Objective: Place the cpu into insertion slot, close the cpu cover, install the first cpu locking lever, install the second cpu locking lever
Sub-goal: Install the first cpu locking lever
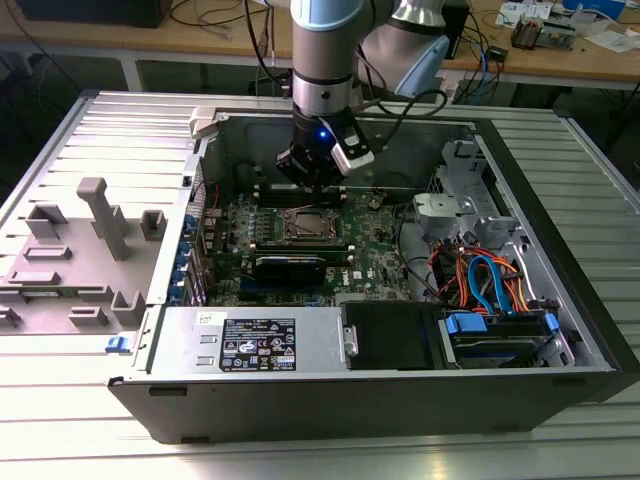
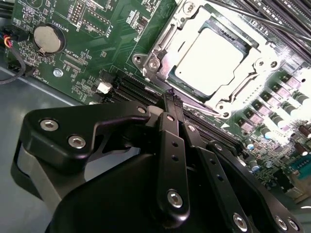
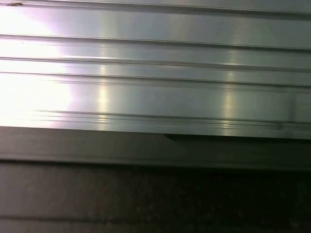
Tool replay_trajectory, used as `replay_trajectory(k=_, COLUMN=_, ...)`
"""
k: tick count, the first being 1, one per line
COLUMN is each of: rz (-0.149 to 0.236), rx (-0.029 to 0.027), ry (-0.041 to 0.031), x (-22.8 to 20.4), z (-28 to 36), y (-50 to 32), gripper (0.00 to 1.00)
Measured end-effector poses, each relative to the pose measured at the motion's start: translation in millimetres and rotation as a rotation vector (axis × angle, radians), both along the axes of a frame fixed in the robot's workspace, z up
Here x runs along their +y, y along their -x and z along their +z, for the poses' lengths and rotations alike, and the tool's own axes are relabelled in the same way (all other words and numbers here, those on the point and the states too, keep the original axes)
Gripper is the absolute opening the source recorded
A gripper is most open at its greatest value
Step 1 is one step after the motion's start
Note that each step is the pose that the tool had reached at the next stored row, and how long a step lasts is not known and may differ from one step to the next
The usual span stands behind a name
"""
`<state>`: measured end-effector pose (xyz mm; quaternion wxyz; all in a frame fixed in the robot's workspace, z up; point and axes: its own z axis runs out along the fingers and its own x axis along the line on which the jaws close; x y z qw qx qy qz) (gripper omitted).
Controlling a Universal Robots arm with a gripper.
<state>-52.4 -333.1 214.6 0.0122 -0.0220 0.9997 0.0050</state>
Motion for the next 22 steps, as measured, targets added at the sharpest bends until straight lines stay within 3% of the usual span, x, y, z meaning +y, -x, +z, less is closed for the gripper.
replay_trajectory(k=22, rz=0.0, rx=0.0, ry=0.0003, x=0.0, z=-7.3, y=-5.8, gripper=0.11)
